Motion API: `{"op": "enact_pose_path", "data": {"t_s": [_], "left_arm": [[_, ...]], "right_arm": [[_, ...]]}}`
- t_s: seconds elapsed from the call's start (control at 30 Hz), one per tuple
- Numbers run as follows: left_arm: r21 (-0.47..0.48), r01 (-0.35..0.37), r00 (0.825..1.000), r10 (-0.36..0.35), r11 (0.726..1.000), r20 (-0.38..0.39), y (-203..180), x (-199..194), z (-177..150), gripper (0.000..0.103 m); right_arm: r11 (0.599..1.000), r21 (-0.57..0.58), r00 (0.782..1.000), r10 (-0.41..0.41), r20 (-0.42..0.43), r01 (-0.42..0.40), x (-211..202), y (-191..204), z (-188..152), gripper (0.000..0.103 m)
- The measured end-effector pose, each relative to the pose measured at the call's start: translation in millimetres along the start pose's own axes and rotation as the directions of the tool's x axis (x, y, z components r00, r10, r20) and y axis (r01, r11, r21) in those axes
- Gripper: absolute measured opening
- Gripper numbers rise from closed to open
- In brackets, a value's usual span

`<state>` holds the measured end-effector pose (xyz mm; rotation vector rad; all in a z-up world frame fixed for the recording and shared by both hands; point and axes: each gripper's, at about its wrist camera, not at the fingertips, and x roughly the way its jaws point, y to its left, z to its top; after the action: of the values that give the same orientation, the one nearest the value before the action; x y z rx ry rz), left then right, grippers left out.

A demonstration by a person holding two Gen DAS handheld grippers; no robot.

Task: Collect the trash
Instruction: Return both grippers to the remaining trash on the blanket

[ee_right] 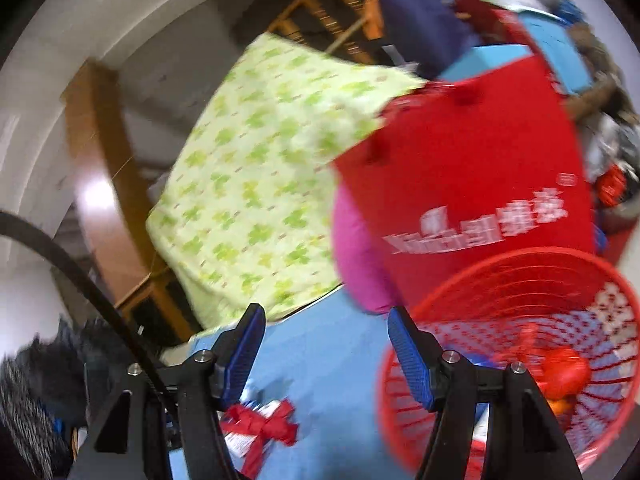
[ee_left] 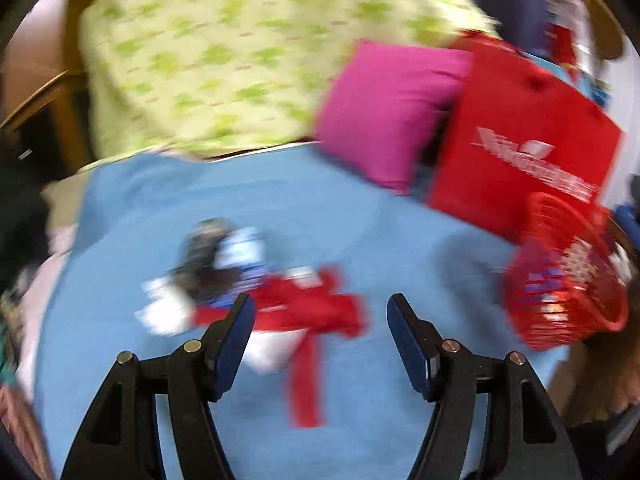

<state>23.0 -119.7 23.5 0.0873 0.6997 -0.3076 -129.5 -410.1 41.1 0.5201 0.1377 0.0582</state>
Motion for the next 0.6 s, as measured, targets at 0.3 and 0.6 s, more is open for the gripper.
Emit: {"op": "enact_pose_path", "data": {"t_s": [0.3,0.6], "left_arm": [[-0.193,-0.194,0.981,0.193,0.962,-0.023,111,-6,-25,0.069],[-0.197,-0.226,0.972,0.206,0.954,-0.117,140,12,-42,0.069]], "right_arm": [[0.991,-0.086,0.978,0.085,-0.189,-0.103,58,69,-44,0.069],[0.994,-0.056,0.923,0.065,-0.380,-0.093,109,87,-82,0.069]]}}
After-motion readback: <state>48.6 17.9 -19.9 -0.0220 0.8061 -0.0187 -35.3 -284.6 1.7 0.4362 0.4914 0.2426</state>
